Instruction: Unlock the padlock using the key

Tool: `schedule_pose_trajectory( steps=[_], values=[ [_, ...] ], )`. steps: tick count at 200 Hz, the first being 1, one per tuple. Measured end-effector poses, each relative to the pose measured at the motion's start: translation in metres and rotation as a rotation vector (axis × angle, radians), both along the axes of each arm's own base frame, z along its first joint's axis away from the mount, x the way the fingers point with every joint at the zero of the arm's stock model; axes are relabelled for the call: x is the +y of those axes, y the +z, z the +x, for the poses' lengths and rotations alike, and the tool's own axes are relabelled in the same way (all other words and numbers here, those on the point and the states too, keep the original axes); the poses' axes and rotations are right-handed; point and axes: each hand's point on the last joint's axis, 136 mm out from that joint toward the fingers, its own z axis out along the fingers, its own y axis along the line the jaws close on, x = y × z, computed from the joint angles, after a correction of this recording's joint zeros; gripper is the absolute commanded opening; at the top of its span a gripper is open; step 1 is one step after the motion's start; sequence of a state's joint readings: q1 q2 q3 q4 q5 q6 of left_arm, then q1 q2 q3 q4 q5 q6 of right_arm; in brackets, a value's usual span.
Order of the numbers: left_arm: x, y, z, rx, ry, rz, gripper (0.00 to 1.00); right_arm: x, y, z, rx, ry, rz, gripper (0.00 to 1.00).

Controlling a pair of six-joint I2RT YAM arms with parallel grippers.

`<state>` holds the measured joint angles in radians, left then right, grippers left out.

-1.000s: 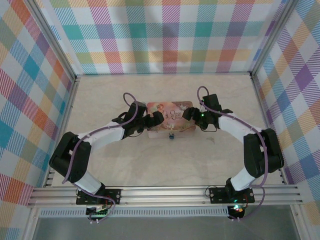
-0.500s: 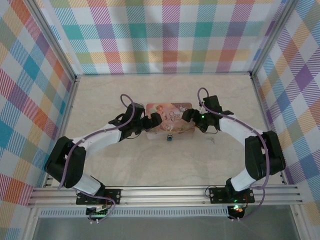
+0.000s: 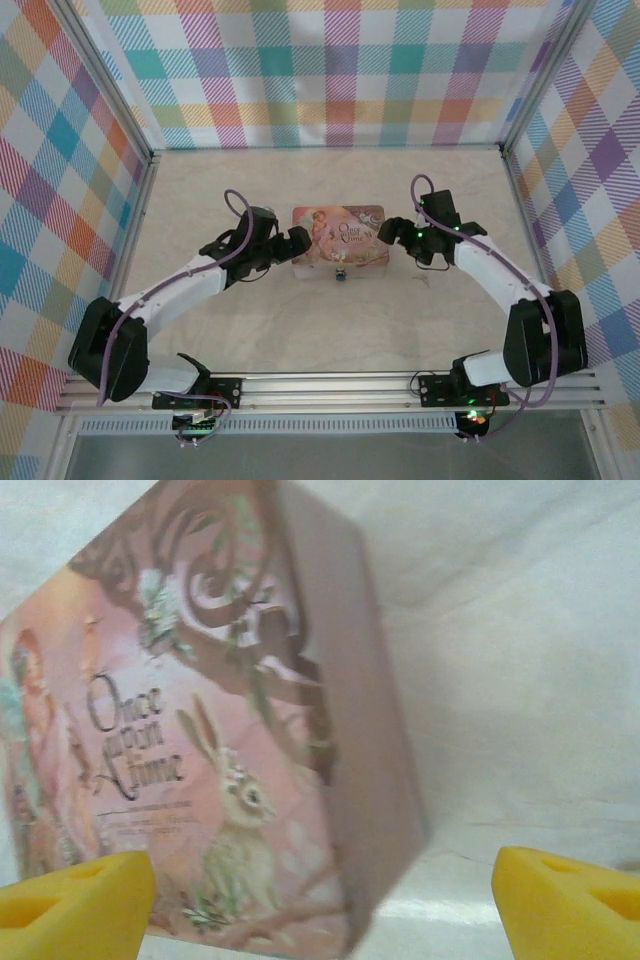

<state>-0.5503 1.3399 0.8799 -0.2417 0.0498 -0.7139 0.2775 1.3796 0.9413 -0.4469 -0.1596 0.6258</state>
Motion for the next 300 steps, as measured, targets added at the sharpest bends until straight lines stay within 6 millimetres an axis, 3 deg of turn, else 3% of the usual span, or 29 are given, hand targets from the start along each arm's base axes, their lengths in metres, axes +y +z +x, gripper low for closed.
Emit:
schedule_pose_trajectory(
  steps=[29,84,144,184,221,300],
  values=[
    [-0.009,0.005,-0.018,0.004,-0.065,0.017,0.94,-0.026,0.001,-0.006,0.033,-0.044,-0.107,0.83],
    [-0.08,0.006,-0.067,0.009,-0.304,0.033,0.92,-0.076,-0.015,-0.017,0.133,-0.158,-0.196,0.72],
    [-0.149,-0.014,-0.102,0.036,-0.49,0.09,0.91,-0.087,-0.06,-0.032,0.281,-0.165,-0.223,0.63],
    [-0.169,-0.027,-0.118,0.055,-0.55,0.116,0.91,-0.085,-0.078,-0.036,0.329,-0.154,-0.217,0.59],
    [-0.186,-0.02,-0.127,0.032,-0.599,0.111,0.91,-0.082,-0.092,-0.036,0.354,-0.142,-0.206,0.58],
    [-0.192,-0.021,-0.133,0.031,-0.622,0.113,0.9,-0.083,-0.105,-0.028,0.356,-0.136,-0.202,0.48]
  ],
)
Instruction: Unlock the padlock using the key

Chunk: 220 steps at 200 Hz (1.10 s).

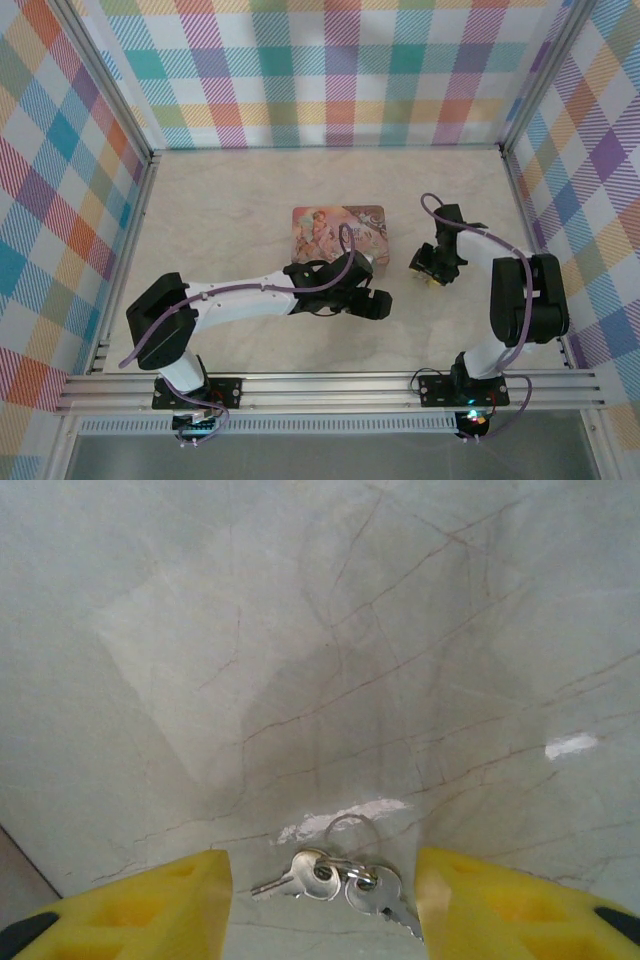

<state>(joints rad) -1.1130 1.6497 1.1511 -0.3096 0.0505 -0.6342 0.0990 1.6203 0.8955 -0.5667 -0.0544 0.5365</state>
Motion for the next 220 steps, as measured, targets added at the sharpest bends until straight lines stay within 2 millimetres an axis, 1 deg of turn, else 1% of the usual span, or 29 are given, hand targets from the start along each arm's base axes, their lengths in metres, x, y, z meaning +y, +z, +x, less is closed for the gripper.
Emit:
schedule_pose_trajectory(
  steps=[15,40,64,74,87,131,147,159,173,187,197,204,220],
  values=[
    [0.0,0.0,0.0,0.0,0.0,0.0,0.9,0.0,-0.002,0.0,0.004,0.002,0.002,0.44],
    [-0.002,0.0,0.001,0.001,0.0,0.002,0.9,0.0,-0.003,-0.001,0.009,-0.002,0.016,0.43],
    [-0.002,-0.003,0.001,0.003,0.0,0.007,0.9,0.0,-0.003,-0.002,0.008,-0.003,0.016,0.38],
    [-0.003,-0.004,0.001,0.004,0.0,0.009,0.9,-0.001,-0.003,-0.003,0.004,-0.006,0.017,0.33],
    [-0.003,-0.005,0.001,0.006,0.0,0.013,0.9,-0.003,-0.004,-0.004,0.0,-0.008,0.015,0.3],
    [-0.009,-0.002,0.004,0.002,0.0,0.004,0.9,-0.004,-0.005,-0.006,-0.018,-0.011,0.016,0.28],
    [-0.01,-0.002,0.005,0.002,0.0,0.005,0.89,-0.005,-0.005,-0.006,-0.021,-0.012,0.012,0.25],
    [-0.01,-0.003,0.005,0.004,0.0,0.008,0.89,-0.006,-0.005,-0.007,-0.022,-0.011,0.008,0.2],
    [-0.01,-0.005,0.005,0.006,0.0,0.012,0.89,-0.007,-0.006,-0.008,-0.024,-0.01,0.001,0.19],
    [-0.011,-0.007,0.005,0.008,0.0,0.016,0.89,-0.008,-0.006,-0.008,-0.027,-0.012,-0.002,0.15],
    [-0.012,-0.009,0.006,0.01,0.0,0.02,0.89,-0.008,-0.006,-0.009,-0.03,-0.009,-0.006,0.08],
    [-0.012,-0.009,0.006,0.011,0.0,0.022,0.89,-0.006,-0.006,-0.009,-0.028,-0.006,0.007,0.05],
    [-0.012,-0.011,0.006,0.013,0.0,0.028,0.89,-0.001,-0.005,-0.01,-0.032,0.001,0.025,0.03]
  ],
)
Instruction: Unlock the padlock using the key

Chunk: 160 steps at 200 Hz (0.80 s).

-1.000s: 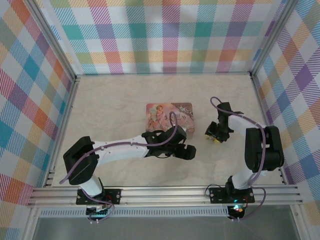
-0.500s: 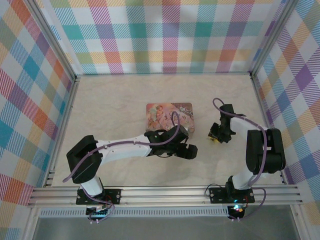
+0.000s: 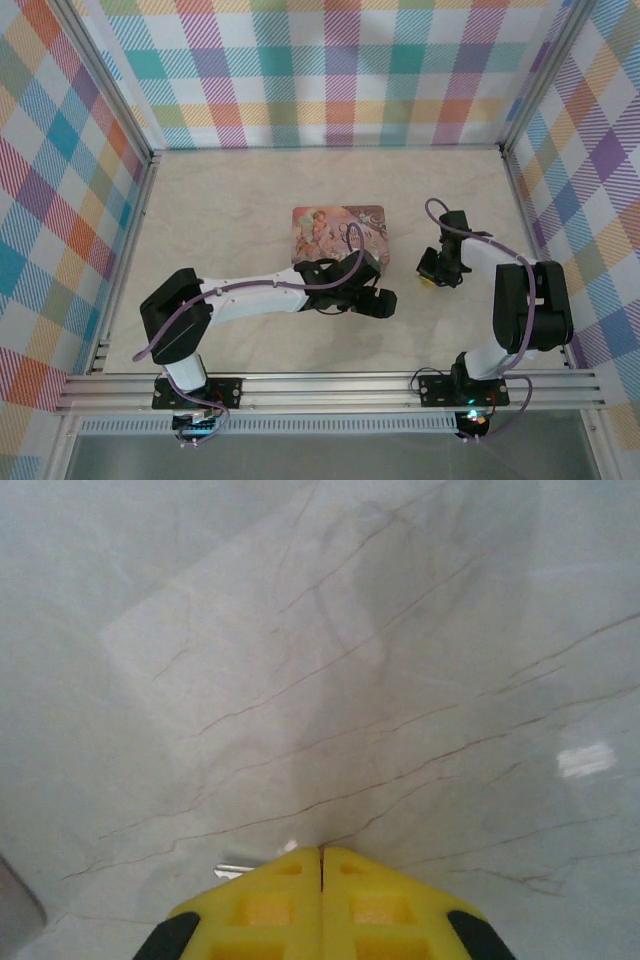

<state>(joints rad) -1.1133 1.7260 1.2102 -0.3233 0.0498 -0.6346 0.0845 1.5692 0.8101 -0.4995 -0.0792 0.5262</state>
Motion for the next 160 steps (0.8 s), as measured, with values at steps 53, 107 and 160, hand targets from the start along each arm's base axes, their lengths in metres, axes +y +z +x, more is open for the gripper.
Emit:
schedule_pose_trajectory(
  steps=[53,107,160],
  values=[
    [0.002,-0.002,0.0,0.001,0.005,0.014,0.89,0.006,0.001,-0.002,-0.015,-0.001,0.039,0.0],
    [0.005,0.0,0.006,-0.022,0.029,0.022,0.9,0.02,0.038,-0.009,-0.115,0.014,0.116,0.0],
    [0.021,0.036,0.017,-0.076,0.087,-0.044,0.9,0.029,0.098,-0.001,-0.276,0.031,0.176,0.0]
  ],
)
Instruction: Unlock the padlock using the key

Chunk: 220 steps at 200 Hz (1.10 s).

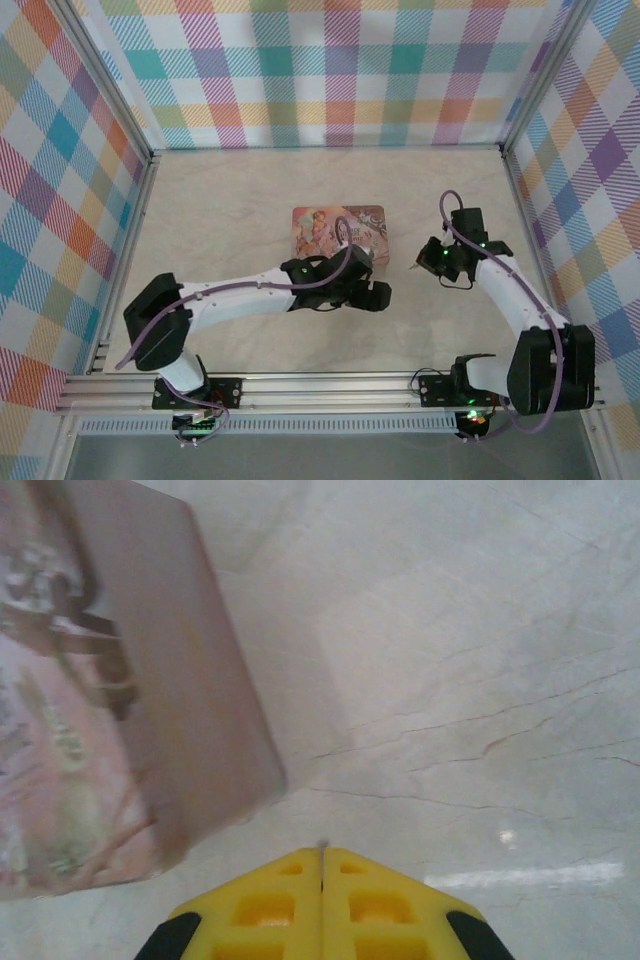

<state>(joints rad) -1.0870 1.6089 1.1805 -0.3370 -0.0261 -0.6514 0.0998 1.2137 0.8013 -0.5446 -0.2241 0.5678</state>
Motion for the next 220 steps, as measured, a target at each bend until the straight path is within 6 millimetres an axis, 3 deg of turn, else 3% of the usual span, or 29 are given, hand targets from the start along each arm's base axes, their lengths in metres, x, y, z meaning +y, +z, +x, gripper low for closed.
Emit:
schedule_pose_trajectory(
  steps=[36,47,82,108,144,179,220],
  values=[
    [0.022,0.042,0.024,-0.055,0.076,-0.115,0.91,0.011,0.043,0.004,-0.085,0.028,0.066,0.0],
    [0.029,0.055,0.033,-0.07,0.102,-0.16,0.96,0.015,0.058,0.004,-0.111,0.039,0.097,0.0],
    [0.041,0.085,0.054,-0.112,0.131,-0.267,0.9,0.033,0.111,0.006,-0.2,0.102,0.188,0.0],
    [0.039,0.095,0.059,-0.126,0.096,-0.312,0.77,0.048,0.149,0.004,-0.258,0.165,0.255,0.0],
    [0.035,0.121,0.07,-0.139,0.041,-0.438,0.74,0.07,0.19,-0.006,-0.3,0.258,0.367,0.0],
    [0.024,0.156,0.065,-0.179,-0.068,-0.534,0.71,0.091,0.218,-0.018,-0.308,0.351,0.454,0.0],
    [0.012,0.199,0.054,-0.254,-0.192,-0.65,0.72,0.105,0.237,-0.028,-0.291,0.413,0.533,0.0]
  ],
)
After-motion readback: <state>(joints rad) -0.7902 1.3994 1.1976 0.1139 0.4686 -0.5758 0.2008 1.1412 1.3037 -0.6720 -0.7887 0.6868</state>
